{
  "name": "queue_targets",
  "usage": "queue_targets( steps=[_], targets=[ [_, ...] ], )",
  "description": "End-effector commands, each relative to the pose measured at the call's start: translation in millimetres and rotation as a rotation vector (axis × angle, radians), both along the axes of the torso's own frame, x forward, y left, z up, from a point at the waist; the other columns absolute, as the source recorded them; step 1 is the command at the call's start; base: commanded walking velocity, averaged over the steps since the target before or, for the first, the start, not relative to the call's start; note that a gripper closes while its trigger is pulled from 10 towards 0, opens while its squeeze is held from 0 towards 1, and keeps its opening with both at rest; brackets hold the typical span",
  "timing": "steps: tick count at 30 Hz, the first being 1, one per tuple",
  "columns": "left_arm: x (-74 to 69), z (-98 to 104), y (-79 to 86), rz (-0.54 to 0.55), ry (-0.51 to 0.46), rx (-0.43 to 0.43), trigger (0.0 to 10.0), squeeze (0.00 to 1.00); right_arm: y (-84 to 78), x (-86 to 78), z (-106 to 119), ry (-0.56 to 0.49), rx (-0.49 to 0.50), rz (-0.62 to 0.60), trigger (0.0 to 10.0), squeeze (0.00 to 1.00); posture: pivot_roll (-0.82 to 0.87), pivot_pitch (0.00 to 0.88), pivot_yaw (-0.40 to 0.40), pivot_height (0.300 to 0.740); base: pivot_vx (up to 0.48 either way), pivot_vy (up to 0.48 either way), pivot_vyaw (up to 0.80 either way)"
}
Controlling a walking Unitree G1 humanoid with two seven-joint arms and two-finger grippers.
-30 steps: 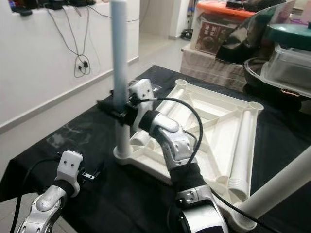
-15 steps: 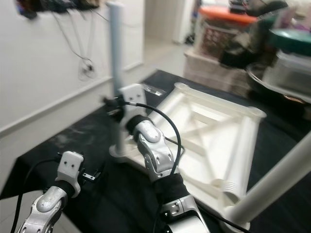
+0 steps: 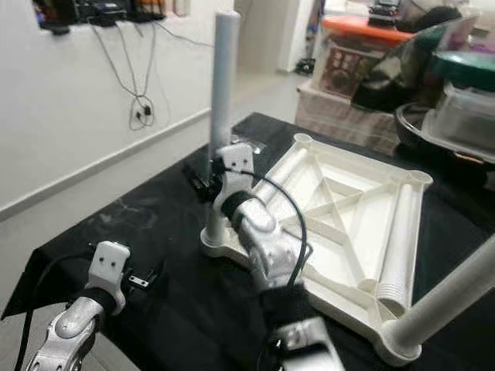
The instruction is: Building children table
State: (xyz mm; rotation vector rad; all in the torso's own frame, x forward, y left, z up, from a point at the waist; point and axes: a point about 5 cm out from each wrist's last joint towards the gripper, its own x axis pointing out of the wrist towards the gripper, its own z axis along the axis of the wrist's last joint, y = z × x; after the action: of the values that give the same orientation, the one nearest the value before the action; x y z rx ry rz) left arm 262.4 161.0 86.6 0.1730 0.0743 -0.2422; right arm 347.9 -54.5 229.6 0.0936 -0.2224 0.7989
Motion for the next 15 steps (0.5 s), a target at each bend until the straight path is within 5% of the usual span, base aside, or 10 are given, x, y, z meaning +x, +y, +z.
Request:
queue_targets(
  steps=[1,4,5,7,8,10,12,13,15],
  targets=[
    [0.6,0,-1.4,-0.007,-0.004,-0.002,10.0,0.00,17.1,-8.9,11,-0.081,-0.004,0.253,10.0,0.00,0.09,0.000,-0.082,0.740,0.000,0.000,0.00],
    [1.5,1,-1.4,-0.006,-0.010,0.000,10.0,0.00,25.4,-19.4,10,-0.072,-0.028,0.443,10.0,0.00,0.10,0.000,-0.090,0.740,0.000,0.000,0.00],
    [2.2,2,-1.0,-0.004,-0.014,0.000,10.0,0.00,32.1,-25.5,8,-0.084,-0.061,0.500,8.9,0.00,0.11,0.000,-0.094,0.740,0.000,0.000,0.00],
    [2.7,3,-0.7,-0.003,-0.017,0.001,10.0,0.00,36.5,-29.4,7,-0.093,-0.085,0.532,8.9,0.00,0.11,0.000,-0.094,0.740,0.000,0.000,0.00],
    [2.7,4,-0.1,0.002,-0.020,-0.001,10.0,0.00,40.5,-31.0,2,-0.079,-0.109,0.529,0.0,0.00,0.11,0.000,-0.100,0.740,0.000,0.000,0.00],
    [1.4,3,0.2,0.008,-0.019,-0.003,10.0,0.00,42.5,-24.2,-16,-0.015,-0.177,0.403,0.0,0.00,0.10,0.000,-0.099,0.740,0.000,0.000,0.00],
    [-1.1,0,-1.3,0.006,-0.013,-0.006,10.0,0.00,31.4,1.9,-38,0.118,-0.237,0.017,0.0,0.00,0.09,0.000,-0.091,0.740,0.000,0.000,0.00],
    [-1.1,0,-1.3,0.006,-0.013,-0.006,10.0,0.00,31.4,1.9,-38,0.118,-0.237,0.017,0.0,0.00,0.09,0.000,-0.091,0.740,0.000,0.000,0.00],
    [-1.2,0,-3.0,-0.003,-0.012,-0.006,10.0,0.00,1.5,18.7,-55,0.222,-0.255,-0.325,0.0,0.00,0.07,0.000,-0.085,0.740,0.000,0.000,0.00]
  ],
)
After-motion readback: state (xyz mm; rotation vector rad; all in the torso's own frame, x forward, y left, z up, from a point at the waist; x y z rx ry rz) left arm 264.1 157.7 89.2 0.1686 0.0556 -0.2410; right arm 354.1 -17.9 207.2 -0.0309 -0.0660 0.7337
